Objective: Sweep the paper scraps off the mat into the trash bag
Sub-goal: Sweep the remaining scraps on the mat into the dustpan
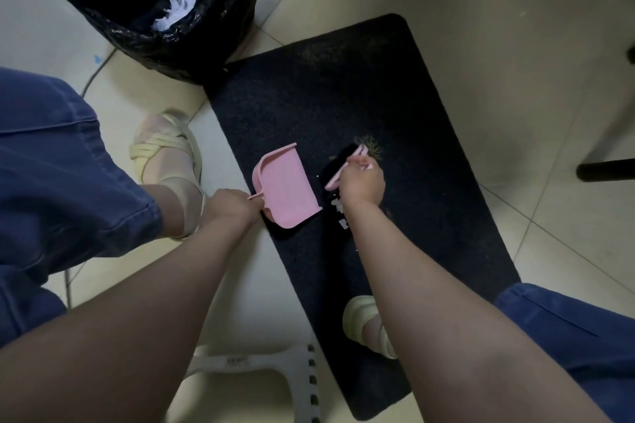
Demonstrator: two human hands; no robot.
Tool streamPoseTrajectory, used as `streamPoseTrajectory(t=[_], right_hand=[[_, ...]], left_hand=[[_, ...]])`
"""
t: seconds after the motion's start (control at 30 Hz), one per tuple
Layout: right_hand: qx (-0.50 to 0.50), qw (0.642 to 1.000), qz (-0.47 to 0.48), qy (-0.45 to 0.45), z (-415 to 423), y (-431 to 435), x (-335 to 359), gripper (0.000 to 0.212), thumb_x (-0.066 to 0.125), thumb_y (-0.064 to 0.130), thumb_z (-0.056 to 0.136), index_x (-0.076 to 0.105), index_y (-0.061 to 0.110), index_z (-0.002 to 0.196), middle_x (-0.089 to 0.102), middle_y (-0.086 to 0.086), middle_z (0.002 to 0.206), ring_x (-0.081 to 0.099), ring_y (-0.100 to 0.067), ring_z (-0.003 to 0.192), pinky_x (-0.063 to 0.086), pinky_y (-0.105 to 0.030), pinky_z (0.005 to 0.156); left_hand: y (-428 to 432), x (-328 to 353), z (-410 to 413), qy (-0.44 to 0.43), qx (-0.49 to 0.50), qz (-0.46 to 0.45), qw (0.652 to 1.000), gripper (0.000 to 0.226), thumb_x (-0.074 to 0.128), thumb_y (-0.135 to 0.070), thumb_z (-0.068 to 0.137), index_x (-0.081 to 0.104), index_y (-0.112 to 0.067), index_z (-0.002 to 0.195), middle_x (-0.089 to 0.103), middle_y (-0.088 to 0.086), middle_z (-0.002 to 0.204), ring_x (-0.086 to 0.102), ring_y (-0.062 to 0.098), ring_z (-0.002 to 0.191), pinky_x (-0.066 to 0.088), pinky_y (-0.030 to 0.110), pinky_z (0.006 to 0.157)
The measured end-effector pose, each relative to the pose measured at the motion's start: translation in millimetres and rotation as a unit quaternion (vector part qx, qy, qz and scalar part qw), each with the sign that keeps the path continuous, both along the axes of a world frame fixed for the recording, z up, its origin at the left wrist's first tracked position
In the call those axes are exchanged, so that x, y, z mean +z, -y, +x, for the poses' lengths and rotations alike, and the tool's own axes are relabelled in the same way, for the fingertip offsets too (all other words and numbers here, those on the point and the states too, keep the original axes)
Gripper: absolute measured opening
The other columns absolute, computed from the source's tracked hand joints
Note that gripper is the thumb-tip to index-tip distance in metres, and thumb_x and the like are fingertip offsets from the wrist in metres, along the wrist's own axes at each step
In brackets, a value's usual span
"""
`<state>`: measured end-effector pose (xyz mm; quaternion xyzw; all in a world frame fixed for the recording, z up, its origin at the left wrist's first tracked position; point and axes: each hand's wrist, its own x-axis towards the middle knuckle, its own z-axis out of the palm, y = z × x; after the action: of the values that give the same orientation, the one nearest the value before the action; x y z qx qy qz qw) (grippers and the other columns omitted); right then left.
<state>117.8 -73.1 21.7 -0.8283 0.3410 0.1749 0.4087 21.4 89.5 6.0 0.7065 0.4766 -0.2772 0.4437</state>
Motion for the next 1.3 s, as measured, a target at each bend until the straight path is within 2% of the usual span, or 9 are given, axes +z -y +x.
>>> streamPoseTrajectory(t=[0.07,0.17,0.37,0.53,0.63,0.87,0.93,1.1,1.3], right_hand=[[-0.007,0.999,-0.029,0.018,-10.1,9.1,3.6,0.021,0.045,0.015,0.093,0.064,0.022,0.102,0.052,0.012,0.064,0.057,-0.011,0.069,0.052,-0.033,0.079],[-0.017,0.997,-0.001,0.072,-15.1,7.9,5.5,0.018,0.049,0.018,0.091,0.064,0.028,0.092,0.063,0.007,0.083,0.064,-0.018,0.082,0.055,-0.037,0.078],[0.01,0.995,0.089,0.031,-13.8,-8.3,-6.9,0.027,0.048,0.015,0.092,0.061,0.035,0.078,0.068,-0.002,0.101,0.065,-0.02,0.083,0.056,-0.043,0.081],[0.015,0.999,-0.003,0.052,-12.4,11.2,-0.5,0.021,0.046,0.015,0.091,0.064,0.022,0.1,0.062,0.007,0.085,0.065,-0.021,0.09,0.054,-0.037,0.08],[-0.001,0.994,-0.016,0.111,-3.1,23.5,7.2,0.018,0.049,0.019,0.092,0.059,0.023,0.107,0.063,0.005,0.088,0.065,-0.021,0.088,0.053,-0.037,0.077],[0.191,0.96,-0.147,0.144,36.6,48.4,7.1,0.02,0.055,0.02,0.096,0.07,0.027,0.109,0.068,0.005,0.09,0.063,-0.015,0.081,0.052,-0.027,0.067],[0.213,0.958,-0.135,0.136,50.3,51.5,-0.5,0.022,0.057,0.018,0.095,0.073,0.029,0.106,0.071,-0.002,0.096,0.065,-0.018,0.083,0.055,-0.031,0.072],[0.276,0.955,-0.064,0.088,69.9,54.5,-9.3,0.02,0.059,0.017,0.095,0.073,0.024,0.106,0.069,0.001,0.099,0.06,-0.012,0.081,0.043,-0.016,0.065],[0.342,0.94,0.008,0.015,56.5,79.2,9.0,0.005,0.07,0.035,0.086,0.073,0.031,0.086,0.07,0.012,0.091,0.062,-0.007,0.085,0.05,-0.022,0.076]], left_hand=[[1.2,0.3,1.4,0.002,-0.018,-0.002,1.0,0.024,0.065,-0.033,0.083,0.073,-0.01,0.081,0.07,0.014,0.092,0.065,0.031,0.092,0.053,0.035,0.083],[2.0,1.2,0.3,0.007,-0.022,-0.004,1.0,0.028,0.066,-0.034,0.084,0.074,-0.007,0.088,0.07,0.015,0.094,0.064,0.032,0.094,0.053,0.036,0.084],[0.2,-2.8,-10.6,-0.016,-0.047,-0.016,0.999,0.03,0.063,-0.03,0.088,0.061,-0.017,0.061,0.063,0.005,0.067,0.057,0.023,0.073,0.042,0.027,0.064],[3.0,-7.8,-10.6,-0.026,-0.052,-0.033,0.998,0.022,0.063,-0.026,0.09,0.068,-0.01,0.075,0.055,0.0,0.06,0.05,0.019,0.063,0.037,0.026,0.054],[7.2,-13.6,-9.2,-0.013,-0.036,-0.046,0.998,0.028,0.066,-0.029,0.087,0.063,-0.013,0.064,0.055,0.001,0.059,0.048,0.017,0.056,0.037,0.024,0.052],[18.1,-16.4,-2.0,-0.003,-0.013,-0.062,0.998,0.022,0.068,-0.027,0.086,0.065,-0.014,0.068,0.051,-0.008,0.039,0.042,0.012,0.044,0.031,0.023,0.045],[19.8,-17.9,-2.8,-0.009,-0.023,-0.066,0.998,0.018,0.067,-0.028,0.086,0.067,-0.016,0.072,0.054,-0.006,0.045,0.043,0.012,0.045,0.032,0.023,0.045],[21.1,-25.0,-8.6,-0.025,-0.039,-0.075,0.996,0.019,0.068,-0.032,0.086,0.071,-0.014,0.081,0.057,0.0,0.057,0.041,0.013,0.045,0.032,0.024,0.047],[22.9,-24.7,-3.8,-0.054,-0.047,-0.073,0.995,0.03,0.067,-0.035,0.087,0.062,-0.017,0.063,0.047,-0.011,0.028,0.041,0.013,0.045,0.032,0.024,0.046]])
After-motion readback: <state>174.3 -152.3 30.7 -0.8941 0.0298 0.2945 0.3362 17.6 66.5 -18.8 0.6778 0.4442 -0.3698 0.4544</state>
